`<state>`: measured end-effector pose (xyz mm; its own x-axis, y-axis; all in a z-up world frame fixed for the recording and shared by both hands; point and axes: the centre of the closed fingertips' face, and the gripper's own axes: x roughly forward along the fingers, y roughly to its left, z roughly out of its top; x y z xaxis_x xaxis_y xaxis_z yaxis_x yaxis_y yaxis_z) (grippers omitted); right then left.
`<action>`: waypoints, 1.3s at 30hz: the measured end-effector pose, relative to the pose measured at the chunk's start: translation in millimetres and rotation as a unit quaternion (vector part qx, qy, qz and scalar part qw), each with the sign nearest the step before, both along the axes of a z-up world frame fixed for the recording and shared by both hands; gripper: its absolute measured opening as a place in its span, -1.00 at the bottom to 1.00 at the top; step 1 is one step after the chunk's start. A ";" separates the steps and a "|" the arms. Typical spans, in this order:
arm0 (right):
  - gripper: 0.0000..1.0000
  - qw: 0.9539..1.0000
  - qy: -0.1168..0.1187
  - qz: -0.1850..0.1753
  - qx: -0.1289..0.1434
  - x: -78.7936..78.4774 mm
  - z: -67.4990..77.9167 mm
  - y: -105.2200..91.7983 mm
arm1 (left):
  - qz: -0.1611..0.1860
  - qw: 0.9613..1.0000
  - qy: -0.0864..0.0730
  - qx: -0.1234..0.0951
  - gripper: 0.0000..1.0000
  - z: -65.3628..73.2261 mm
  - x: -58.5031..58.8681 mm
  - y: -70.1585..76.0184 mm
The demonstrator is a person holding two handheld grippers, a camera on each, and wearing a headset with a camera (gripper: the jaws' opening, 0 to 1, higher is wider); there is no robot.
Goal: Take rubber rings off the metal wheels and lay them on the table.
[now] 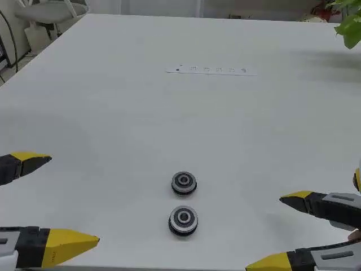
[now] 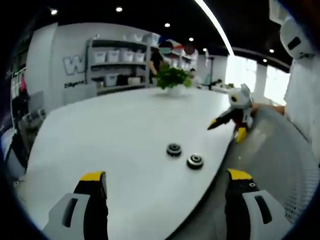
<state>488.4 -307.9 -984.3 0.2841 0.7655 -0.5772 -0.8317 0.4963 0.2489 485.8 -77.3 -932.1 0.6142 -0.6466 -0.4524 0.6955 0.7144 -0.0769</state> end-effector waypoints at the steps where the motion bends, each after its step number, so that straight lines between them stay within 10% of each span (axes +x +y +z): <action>1: 0.81 1.000 0.000 0.000 0.000 0.0 0.1 -0.1 | 0.000 1.000 0.000 0.000 1.00 0.0 0.0 -0.2; 39: 0.81 1.000 -0.017 0.000 0.008 -0.7 2.8 -1.3 | 0.006 1.000 -0.008 0.000 1.00 1.4 -2.2 -0.1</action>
